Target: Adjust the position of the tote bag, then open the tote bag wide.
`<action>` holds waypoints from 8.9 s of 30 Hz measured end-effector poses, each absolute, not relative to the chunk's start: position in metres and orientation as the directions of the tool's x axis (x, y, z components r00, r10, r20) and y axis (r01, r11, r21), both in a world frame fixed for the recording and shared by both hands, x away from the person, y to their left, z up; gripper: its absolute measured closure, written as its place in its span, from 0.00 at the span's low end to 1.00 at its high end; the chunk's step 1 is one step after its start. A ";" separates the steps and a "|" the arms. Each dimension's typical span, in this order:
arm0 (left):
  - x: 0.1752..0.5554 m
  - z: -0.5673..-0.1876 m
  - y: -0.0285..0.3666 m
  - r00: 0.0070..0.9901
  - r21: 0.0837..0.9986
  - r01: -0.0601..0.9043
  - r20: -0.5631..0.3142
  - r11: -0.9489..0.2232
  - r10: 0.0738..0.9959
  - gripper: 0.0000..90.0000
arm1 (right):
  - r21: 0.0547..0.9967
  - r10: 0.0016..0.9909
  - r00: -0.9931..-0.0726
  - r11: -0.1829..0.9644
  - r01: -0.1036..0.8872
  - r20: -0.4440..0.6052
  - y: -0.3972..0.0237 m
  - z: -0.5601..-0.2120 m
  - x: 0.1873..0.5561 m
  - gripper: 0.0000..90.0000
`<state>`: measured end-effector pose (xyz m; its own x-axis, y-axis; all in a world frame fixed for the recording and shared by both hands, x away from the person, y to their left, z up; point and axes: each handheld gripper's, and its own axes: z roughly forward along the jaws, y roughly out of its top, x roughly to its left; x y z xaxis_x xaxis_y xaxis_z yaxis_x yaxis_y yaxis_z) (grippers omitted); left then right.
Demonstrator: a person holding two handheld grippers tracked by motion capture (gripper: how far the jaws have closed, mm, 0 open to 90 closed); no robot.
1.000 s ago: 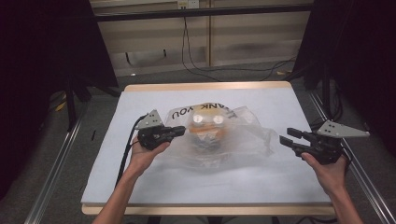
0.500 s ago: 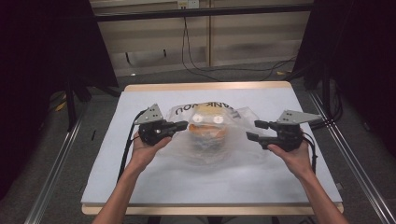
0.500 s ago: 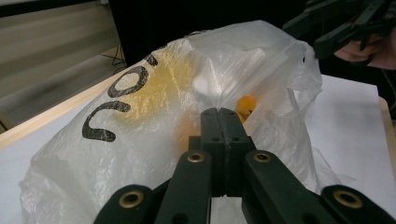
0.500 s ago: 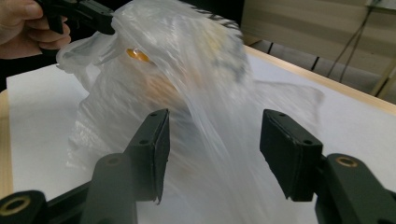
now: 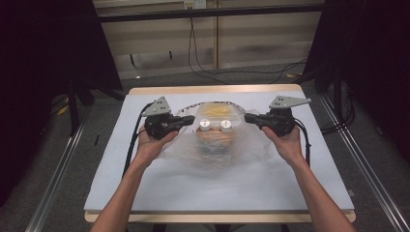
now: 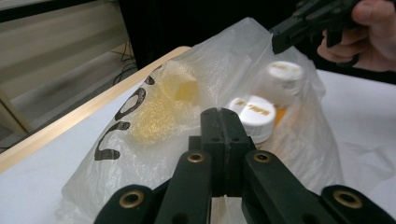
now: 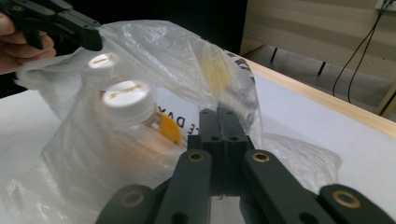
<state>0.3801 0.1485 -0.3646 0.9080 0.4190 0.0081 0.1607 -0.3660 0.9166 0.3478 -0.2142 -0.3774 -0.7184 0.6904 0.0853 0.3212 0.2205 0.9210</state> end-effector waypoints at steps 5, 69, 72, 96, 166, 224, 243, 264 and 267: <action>0.395 -0.382 0.148 0.887 0.878 0.220 0.002 -0.426 0.462 1.00 | 0.906 0.698 -0.709 0.231 0.355 0.101 -0.210 -0.385 0.362 1.00; 0.402 -0.481 0.179 0.845 0.701 0.367 0.024 -0.612 0.535 0.98 | 0.741 0.730 -0.683 0.451 0.498 0.015 -0.199 -0.488 0.384 0.94; 0.400 -0.478 0.181 0.850 0.711 0.375 -0.008 -0.595 0.526 0.98 | 0.742 0.735 -0.678 0.445 0.501 0.016 -0.199 -0.486 0.383 0.88; 0.381 -0.449 0.139 0.926 0.723 0.284 -0.036 -0.629 0.377 1.00 | 0.803 0.598 -0.790 0.400 0.442 0.136 -0.181 -0.444 0.369 1.00; 0.390 -0.470 0.224 0.871 0.592 0.327 0.113 -0.736 0.478 1.00 | 0.436 0.634 -0.752 0.737 0.516 -0.182 -0.258 -0.461 0.343 1.00; 0.345 -0.443 0.121 0.944 0.828 0.258 -0.105 -0.499 0.313 1.00 | 0.787 0.595 -0.798 0.444 0.428 0.098 -0.219 -0.426 0.339 1.00; 0.348 -0.455 0.083 0.946 0.815 0.234 -0.065 -0.530 0.318 1.00 | 0.793 0.558 -0.817 0.427 0.435 0.148 -0.181 -0.433 0.388 1.00; 0.339 -0.480 0.080 0.947 0.768 0.223 -0.025 -0.600 0.320 1.00 | 0.692 0.564 -0.788 0.468 0.550 0.246 -0.162 -0.485 0.411 1.00; 0.334 -0.484 0.076 0.951 0.748 0.208 -0.004 -0.630 0.309 1.00 | 0.689 0.581 -0.776 0.459 0.561 0.246 -0.161 -0.488 0.415 1.00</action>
<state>0.3344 0.0765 -0.4841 0.9511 0.3087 -0.0039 0.2077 -0.6305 0.7479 0.4145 -0.1614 -0.4881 -0.7762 0.5806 0.2460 0.5615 0.4589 0.6886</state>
